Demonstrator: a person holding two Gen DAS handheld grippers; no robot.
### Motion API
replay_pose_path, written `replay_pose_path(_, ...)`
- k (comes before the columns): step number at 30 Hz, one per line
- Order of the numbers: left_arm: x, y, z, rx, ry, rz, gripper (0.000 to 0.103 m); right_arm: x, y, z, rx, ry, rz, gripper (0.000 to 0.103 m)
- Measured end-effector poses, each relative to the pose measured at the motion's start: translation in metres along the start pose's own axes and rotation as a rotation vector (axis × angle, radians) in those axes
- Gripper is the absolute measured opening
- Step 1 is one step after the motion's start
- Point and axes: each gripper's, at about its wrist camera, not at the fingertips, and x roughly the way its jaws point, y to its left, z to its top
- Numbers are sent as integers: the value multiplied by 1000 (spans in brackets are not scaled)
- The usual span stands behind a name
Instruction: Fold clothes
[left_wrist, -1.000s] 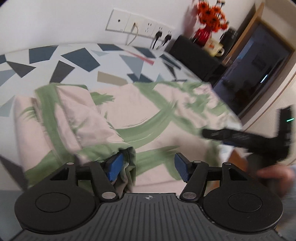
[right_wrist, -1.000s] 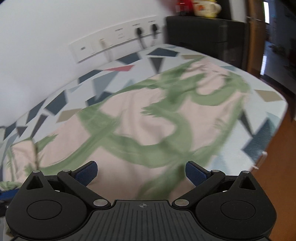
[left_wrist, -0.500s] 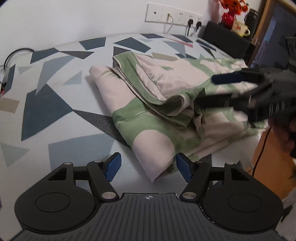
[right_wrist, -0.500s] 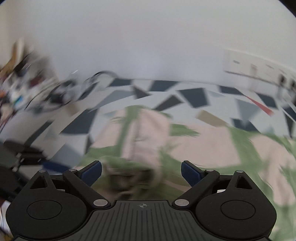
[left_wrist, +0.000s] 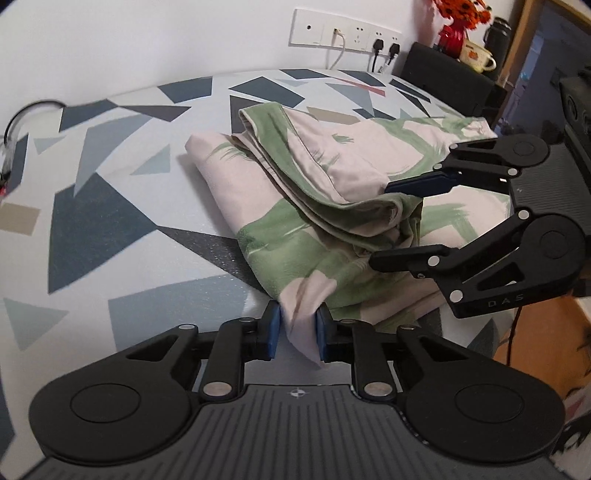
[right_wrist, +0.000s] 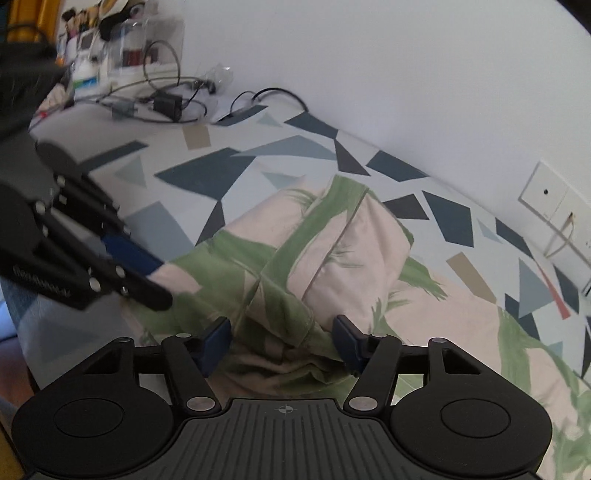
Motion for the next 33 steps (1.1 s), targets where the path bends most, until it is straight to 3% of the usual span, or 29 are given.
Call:
replay_pose_path(5, 0, -4, -2, 29, 1, 6, 23, 12, 16, 1, -76, 23, -45, 54)
replay_pose_path(6, 0, -5, -2, 37, 2, 8, 23, 12, 15, 1, -68, 22, -44, 50)
replay_pose_path(8, 1, -7, -1, 54, 5, 12, 23, 10, 9, 2, -9, 14, -23, 27)
replay_pose_path(10, 1, -4, -1, 45, 8, 3, 23, -3, -12, -1, 150, -19, -29, 20)
replay_pose_path(14, 1, 0, 0, 35, 12, -17, 23, -39, -67, -23, 573, -109, -79, 17)
replay_pose_path(17, 1, 1, 0, 41, 13, -22, 24, -59, -111, -67, 967, -110, -126, 17)
replay_pose_path(19, 2, 1, 0, 43, 12, -23, 24, -63, -138, -105, 1261, -74, -134, 23)
replay_pose_path(21, 2, 1, 1, 43, 12, -23, 24, -74, -155, -139, 1480, -119, -109, 27)
replay_pose_path(22, 2, 1, 1, 41, 13, -23, 24, -81, -157, -146, 1516, -155, -115, 33)
replay_pose_path(24, 2, 1, 1, 37, 13, -23, 24, -88, -157, -146, 1470, -180, -148, 42)
replay_pose_path(26, 2, 1, 1, 33, 14, -23, 24, -87, -154, -138, 1382, -172, -154, 61)
replay_pose_path(29, 2, 1, 2, 28, 15, -23, 24, -69, -148, -127, 1320, -124, -104, 63)
replay_pose_path(31, 2, 1, 2, 24, 16, -23, 24, -56, -146, -124, 1371, -68, -43, 60)
replay_pose_path(33, 1, 1, 1, 19, 10, -22, 24, -58, -141, -131, 1517, -97, -16, 57)
